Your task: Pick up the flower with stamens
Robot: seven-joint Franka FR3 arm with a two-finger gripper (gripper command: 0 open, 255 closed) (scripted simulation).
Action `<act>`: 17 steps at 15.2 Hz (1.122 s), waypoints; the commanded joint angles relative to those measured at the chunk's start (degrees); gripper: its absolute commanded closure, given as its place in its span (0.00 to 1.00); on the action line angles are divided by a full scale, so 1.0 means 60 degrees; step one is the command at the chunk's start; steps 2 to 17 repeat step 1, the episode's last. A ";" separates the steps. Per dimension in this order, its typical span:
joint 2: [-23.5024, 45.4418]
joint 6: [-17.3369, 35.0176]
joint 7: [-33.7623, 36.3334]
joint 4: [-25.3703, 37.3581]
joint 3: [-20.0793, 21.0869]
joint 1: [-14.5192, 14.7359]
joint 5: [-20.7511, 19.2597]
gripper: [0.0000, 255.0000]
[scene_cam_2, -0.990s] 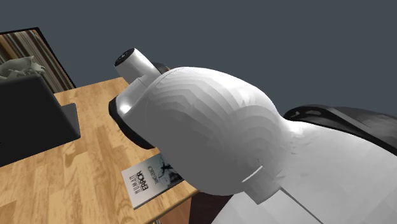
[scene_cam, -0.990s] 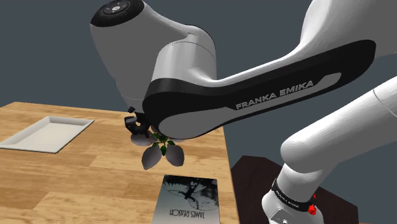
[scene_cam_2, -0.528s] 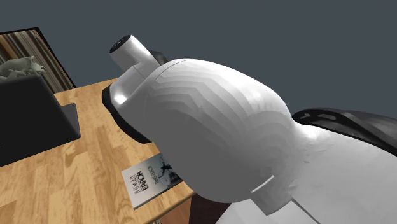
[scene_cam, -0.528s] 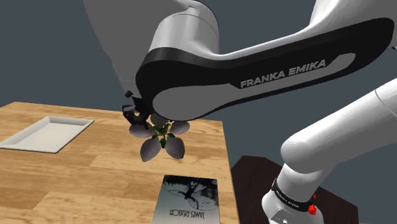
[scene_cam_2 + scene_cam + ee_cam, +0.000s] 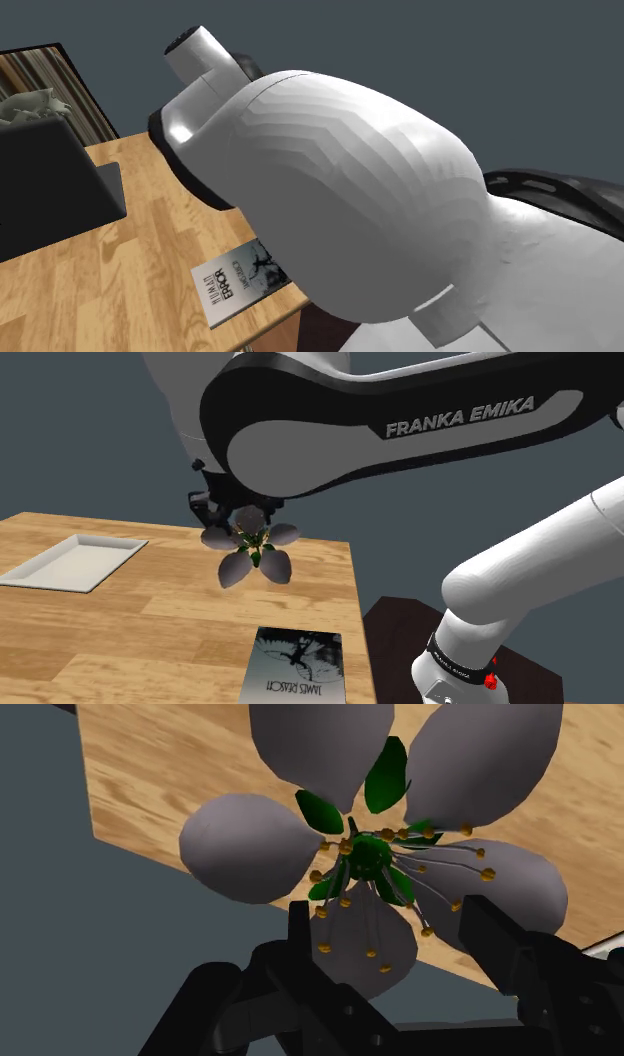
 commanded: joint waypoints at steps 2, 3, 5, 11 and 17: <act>-0.0017 -0.0077 -0.0029 0.0062 -0.0032 0.0015 0.0007 1.00; -0.0017 -0.0077 -0.0029 0.0062 -0.0032 0.0015 0.0007 1.00; -0.0017 -0.0077 -0.0029 0.0062 -0.0032 0.0015 0.0007 1.00; -0.0017 -0.0077 -0.0029 0.0062 -0.0032 0.0015 0.0007 1.00; -0.0017 -0.0077 -0.0029 0.0062 -0.0032 0.0015 0.0007 1.00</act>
